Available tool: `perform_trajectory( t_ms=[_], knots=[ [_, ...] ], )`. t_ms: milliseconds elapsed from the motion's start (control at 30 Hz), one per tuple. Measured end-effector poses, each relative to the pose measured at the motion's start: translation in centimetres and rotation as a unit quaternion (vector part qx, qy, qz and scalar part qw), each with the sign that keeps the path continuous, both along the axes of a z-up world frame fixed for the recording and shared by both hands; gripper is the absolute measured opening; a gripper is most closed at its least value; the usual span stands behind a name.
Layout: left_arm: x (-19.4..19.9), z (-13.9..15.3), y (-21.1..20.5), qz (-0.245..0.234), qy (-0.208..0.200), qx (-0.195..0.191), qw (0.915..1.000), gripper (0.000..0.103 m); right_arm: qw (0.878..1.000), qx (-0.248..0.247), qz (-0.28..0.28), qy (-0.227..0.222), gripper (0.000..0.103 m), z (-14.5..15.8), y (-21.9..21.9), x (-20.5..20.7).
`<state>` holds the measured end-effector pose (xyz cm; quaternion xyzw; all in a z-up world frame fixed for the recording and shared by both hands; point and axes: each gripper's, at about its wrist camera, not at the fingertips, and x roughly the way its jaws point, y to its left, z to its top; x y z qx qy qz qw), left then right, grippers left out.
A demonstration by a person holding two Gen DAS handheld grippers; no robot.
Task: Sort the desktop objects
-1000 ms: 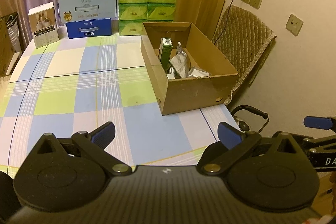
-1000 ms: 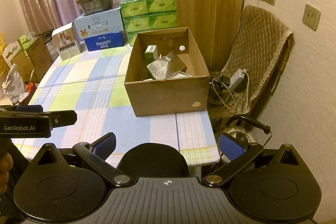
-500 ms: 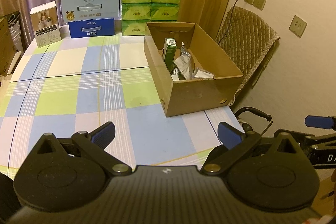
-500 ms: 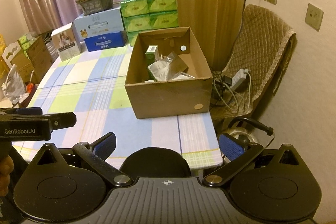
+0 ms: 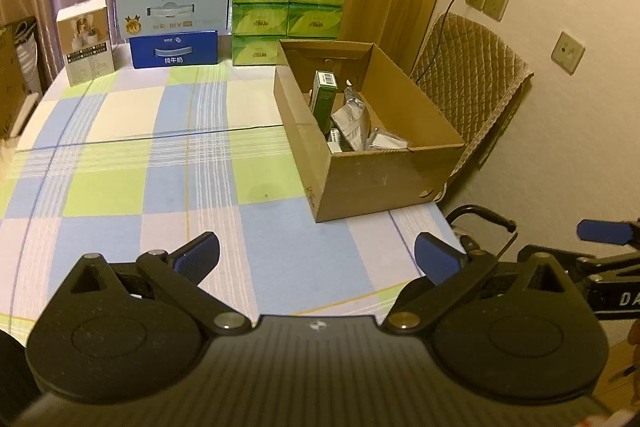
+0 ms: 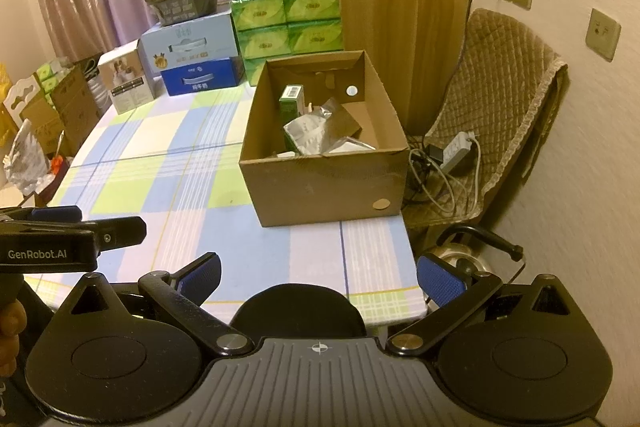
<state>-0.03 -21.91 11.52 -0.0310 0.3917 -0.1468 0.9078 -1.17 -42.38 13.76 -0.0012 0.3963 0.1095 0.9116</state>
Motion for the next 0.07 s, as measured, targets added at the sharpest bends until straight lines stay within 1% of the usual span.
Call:
perform_trajectory(
  t_ms=[67],
  knots=[
    [0.02, 0.01, 0.24, 0.004, -0.003, -0.009, 0.9999, 0.102, 1.0, 0.0, -0.001, 0.0, 0.101, -0.17, 0.14, 0.11]
  ],
)
